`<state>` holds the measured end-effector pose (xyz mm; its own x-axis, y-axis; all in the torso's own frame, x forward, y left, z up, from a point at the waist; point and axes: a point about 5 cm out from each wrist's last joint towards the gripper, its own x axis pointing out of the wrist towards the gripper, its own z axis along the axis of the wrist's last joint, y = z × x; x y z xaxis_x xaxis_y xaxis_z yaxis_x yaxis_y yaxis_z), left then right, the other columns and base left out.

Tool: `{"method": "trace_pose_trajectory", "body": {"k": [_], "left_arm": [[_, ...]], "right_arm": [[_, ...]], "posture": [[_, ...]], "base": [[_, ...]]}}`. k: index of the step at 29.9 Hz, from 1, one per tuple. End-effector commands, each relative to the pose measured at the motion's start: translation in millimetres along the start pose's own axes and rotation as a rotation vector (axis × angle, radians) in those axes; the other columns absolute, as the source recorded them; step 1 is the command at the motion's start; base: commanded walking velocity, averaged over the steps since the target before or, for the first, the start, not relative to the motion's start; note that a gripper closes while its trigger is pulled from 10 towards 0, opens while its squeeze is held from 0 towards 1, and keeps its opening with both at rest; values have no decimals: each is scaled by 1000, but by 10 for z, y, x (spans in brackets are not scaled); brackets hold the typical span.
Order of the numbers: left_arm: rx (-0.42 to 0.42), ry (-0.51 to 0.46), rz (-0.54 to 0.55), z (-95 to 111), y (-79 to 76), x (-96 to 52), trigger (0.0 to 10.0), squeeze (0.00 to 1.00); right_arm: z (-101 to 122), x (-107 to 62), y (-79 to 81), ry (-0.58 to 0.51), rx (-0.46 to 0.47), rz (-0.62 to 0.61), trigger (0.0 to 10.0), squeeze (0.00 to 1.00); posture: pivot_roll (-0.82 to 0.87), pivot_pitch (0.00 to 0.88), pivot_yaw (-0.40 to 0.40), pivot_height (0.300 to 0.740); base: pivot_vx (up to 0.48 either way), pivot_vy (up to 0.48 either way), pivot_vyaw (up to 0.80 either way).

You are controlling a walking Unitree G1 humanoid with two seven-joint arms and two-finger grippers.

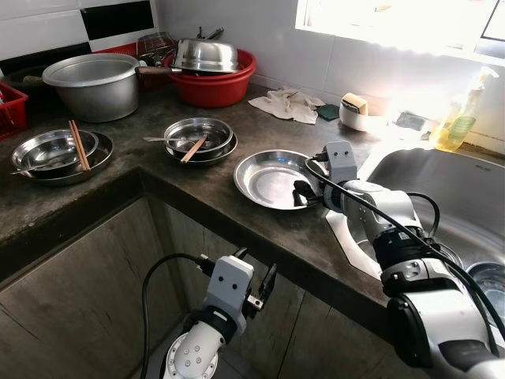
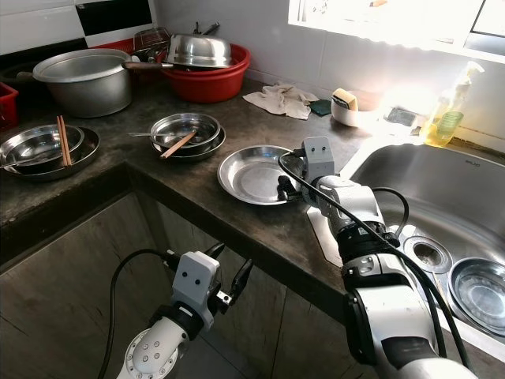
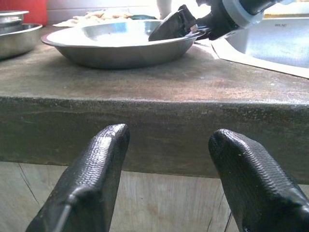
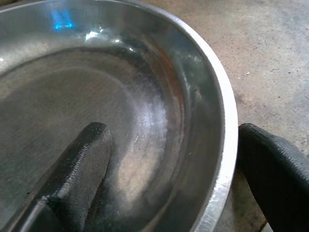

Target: Kitchen organization

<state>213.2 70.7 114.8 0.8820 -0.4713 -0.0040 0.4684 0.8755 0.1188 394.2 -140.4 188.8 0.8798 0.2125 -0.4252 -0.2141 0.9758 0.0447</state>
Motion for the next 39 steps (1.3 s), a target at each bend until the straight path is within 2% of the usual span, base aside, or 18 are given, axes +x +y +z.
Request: {"method": "trace_pose_trajectory", "body": {"k": [1, 2, 6, 13, 20, 27, 28, 29, 31, 32, 33, 37, 39], "left_arm": [[0, -9, -9, 12, -22, -5, 10000, 0], [1, -9, -7, 13, -21, -1, 10000, 0], [3, -10, 3, 18, -19, 8, 10000, 0], [-1, -8, 16, 12, -15, 12, 10000, 0], [-3, -5, 22, 13, -14, 24, 10000, 0], [-3, -4, 26, 10, -11, 28, 10000, 0], [-2, -3, 27, 10, -11, 29, 10000, 0], [-1, -3, 29, 10, -9, 32, 10000, 0], [-1, -3, 30, 11, -7, 33, 10000, 0], [1, -3, 33, 10, -3, 33, 10000, 0], [1, -3, 33, 10, -3, 33, 10000, 0], [4, -3, 33, 11, 4, 36, 10000, 0], [6, -3, 33, 12, 12, 38, 10000, 0]], "right_arm": [[38, 2, 23, 15, -9, 12, 3961, 0], [18, 14, 42, 32, -29, 17, 0, 0], [-16, 45, 70, 72, -37, 16, 0, 0], [-7, 62, 54, 81, -36, -7, 0, 0], [6, 72, 6, 81, -4, -37, 0, 0], [59, 61, -78, 51, 74, -78, 0, 0], [74, 54, -111, 38, 105, -93, 0, 0], [100, 41, -164, 12, 175, -111, 0, 0], [112, 36, -182, 1, 208, -116, 0, 0], [152, 13, -235, -54, 291, -118, 0, 0], [152, 13, -235, -54, 291, -118, 0, 0], [211, -71, -394, -158, 452, -156, 0, 0], [217, -70, -394, -203, 508, -173, 0, 0]], "posture": [[206, 1, -96, 740], [209, 2, -98, 740], [210, 8, -101, 740], [207, 12, -104, 740], [206, 16, -108, 740], [205, 17, -106, 740], [206, 16, -112, 740], [209, 17, -112, 740], [209, 18, -112, 740], [208, 17, -110, 740], [208, 17, -110, 740], [211, 19, -108, 740], [207, 14, -103, 740]], "base": [[0, 0, 0], [0, 0, 0], [0, 0, 0], [0, 0, 0], [0, 0, 0], [0, 0, 0], [0, 0, 0], [0, 0, 0], [0, 0, 0], [0, 0, 0], [0, 0, 0], [0, 0, 0], [0, 0, 0]]}}
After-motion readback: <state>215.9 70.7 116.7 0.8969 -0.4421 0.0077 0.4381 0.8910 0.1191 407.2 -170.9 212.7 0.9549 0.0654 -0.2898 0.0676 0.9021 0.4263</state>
